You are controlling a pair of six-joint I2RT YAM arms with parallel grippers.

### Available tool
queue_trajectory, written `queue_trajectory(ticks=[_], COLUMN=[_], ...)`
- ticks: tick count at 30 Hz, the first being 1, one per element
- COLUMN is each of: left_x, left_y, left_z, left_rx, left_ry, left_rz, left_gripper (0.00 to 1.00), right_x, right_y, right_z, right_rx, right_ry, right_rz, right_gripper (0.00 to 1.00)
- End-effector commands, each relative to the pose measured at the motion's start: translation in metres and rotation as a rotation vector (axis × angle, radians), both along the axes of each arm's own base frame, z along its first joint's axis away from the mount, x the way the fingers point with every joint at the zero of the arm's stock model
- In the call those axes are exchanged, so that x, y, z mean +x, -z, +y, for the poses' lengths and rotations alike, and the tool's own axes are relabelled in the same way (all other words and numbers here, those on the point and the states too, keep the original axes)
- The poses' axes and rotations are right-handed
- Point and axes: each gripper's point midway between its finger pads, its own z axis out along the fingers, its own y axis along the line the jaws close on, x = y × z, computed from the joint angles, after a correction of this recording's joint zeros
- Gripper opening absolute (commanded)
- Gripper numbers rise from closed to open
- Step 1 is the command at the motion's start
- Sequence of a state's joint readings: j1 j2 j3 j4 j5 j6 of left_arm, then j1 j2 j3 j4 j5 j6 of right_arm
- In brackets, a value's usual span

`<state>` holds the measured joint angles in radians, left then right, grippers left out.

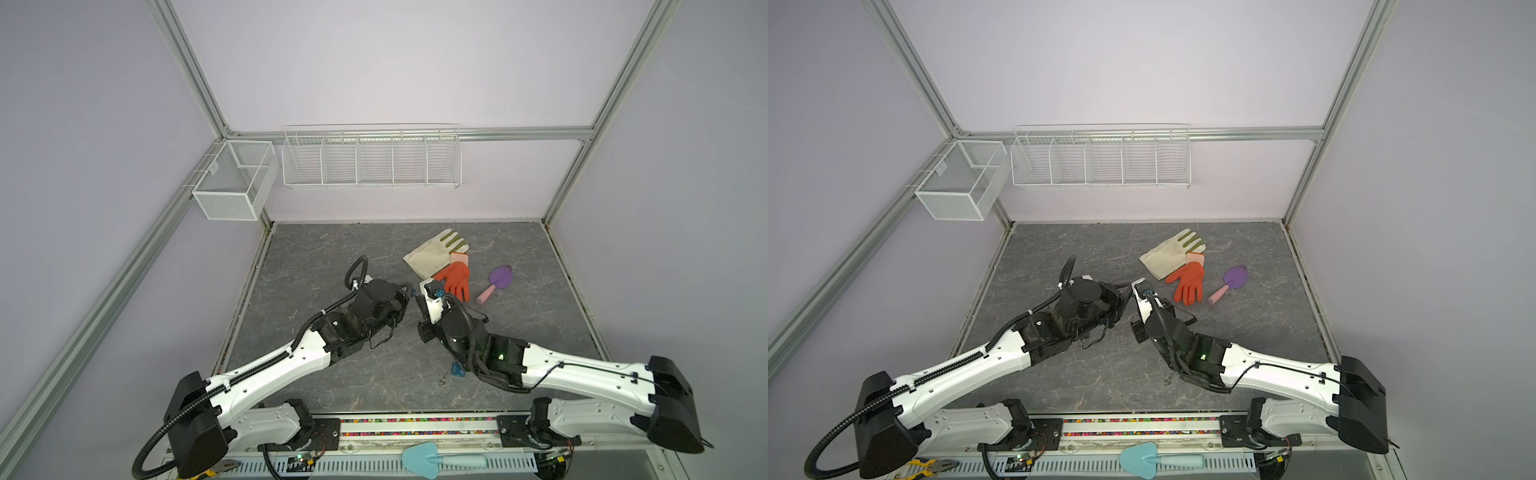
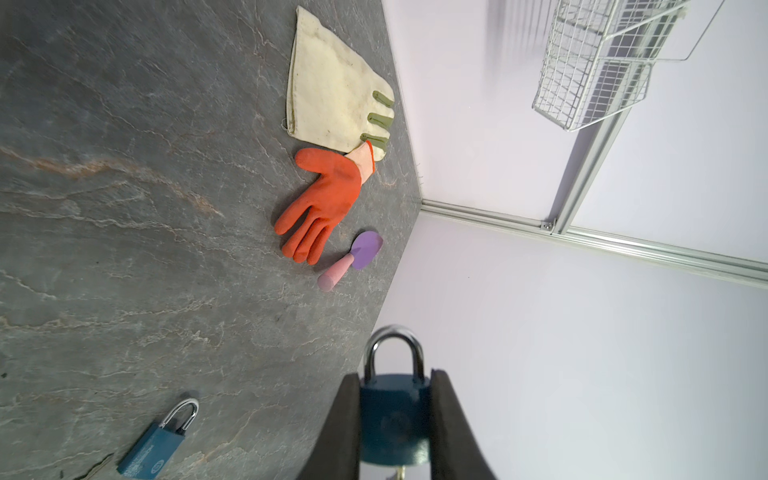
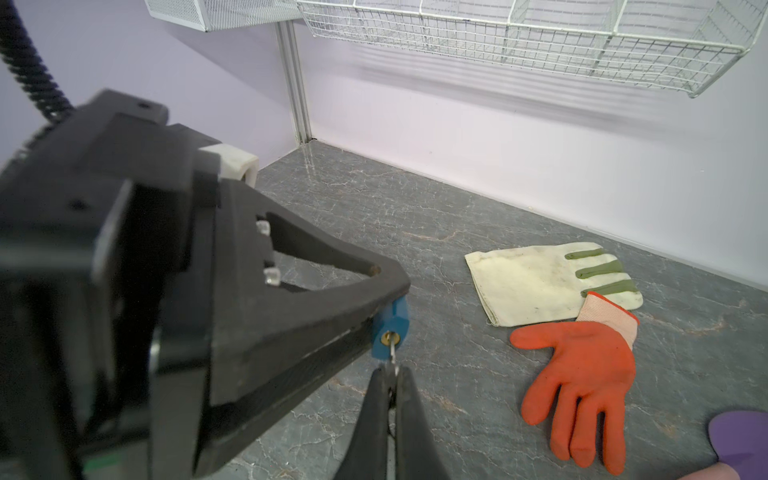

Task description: Unlock with the key

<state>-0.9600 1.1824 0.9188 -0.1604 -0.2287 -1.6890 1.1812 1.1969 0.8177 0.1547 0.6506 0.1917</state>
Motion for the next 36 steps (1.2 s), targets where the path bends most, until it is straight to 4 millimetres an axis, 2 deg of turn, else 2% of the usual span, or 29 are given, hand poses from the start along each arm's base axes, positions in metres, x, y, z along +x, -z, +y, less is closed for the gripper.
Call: queue_trajectory(ticks=[1, 8, 12, 18, 22, 36], left_x=[-0.016, -0.012, -0.011, -0.006, -0.004, -0.001], left_y=[-0.022, -0.011, -0.007, -0.008, -0.011, -0.009], left_z=[-0.018, -0.011, -0.008, 0.002, 0.008, 0.019], left_rx=[-0.067, -0.058, -0.054, -0.038, -0.035, -0.062], left_ry=[0.094, 0.045, 0.027, -0.023, -0.053, -0.128], left_rz=[-0.007, 0.021, 0.04, 0.042, 0.042, 0.064], left_gripper=[0.0, 0.0, 0.0, 0.0, 0.0, 0.0], right_x=[-0.016, -0.017, -0.019, -0.024, -0.023, -0.022], right_y=[-0.038, -0.035, -0.047, -0.052, -0.057, -0.052], right_z=[0.024, 0.004, -0.008, -0.009, -0.018, -0.021], right_rx=[0.16, 0.055, 0.082, 0.112, 0.134, 0.149], right_ry=[-0.15, -0.123, -0.111, -0.133, -0.103, -0.082], right_rz=[-0.004, -0.094, -0.126, -0.128, -0.136, -0.14], right_gripper=[0.06, 0.06, 0.06, 0.06, 0.06, 0.06])
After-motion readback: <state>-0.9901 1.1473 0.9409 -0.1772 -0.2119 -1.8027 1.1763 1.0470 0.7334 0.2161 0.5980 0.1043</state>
